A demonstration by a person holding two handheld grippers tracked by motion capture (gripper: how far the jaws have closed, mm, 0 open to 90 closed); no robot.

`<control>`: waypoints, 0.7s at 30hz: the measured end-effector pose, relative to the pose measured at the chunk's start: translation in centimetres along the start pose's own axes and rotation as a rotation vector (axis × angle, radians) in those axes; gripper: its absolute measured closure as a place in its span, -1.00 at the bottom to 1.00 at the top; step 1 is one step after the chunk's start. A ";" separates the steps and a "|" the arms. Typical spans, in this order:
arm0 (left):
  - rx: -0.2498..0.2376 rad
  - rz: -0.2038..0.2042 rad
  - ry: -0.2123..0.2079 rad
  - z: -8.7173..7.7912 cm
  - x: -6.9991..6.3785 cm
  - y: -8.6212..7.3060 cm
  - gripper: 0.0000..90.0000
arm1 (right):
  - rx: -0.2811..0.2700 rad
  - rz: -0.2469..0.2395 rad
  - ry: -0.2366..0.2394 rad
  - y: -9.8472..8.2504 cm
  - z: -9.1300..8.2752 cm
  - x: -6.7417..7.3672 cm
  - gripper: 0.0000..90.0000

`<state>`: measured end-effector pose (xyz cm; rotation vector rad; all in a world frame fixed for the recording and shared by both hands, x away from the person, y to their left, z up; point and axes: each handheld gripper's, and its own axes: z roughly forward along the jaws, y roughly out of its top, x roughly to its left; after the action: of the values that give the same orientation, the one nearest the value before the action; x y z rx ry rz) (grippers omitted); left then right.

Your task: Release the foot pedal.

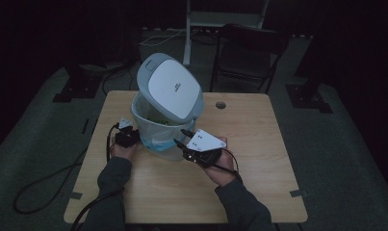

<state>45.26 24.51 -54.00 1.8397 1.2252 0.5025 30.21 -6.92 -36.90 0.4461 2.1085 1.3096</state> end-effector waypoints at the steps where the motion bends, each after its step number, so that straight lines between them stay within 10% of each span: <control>1: -0.003 -0.002 -0.001 0.0 0.0 0.0 0.82 | 0.002 0.005 -0.005 0.0 0.0 0.0 0.36; 21: -0.090 -0.034 0.066 -1.4 0.3 -0.3 0.68 | 0.019 0.020 -0.027 -0.7 -0.3 -1.1 0.36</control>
<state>44.20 25.40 -53.46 1.7364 1.2552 0.5937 30.87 -8.03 -37.08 0.4916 2.1013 1.2889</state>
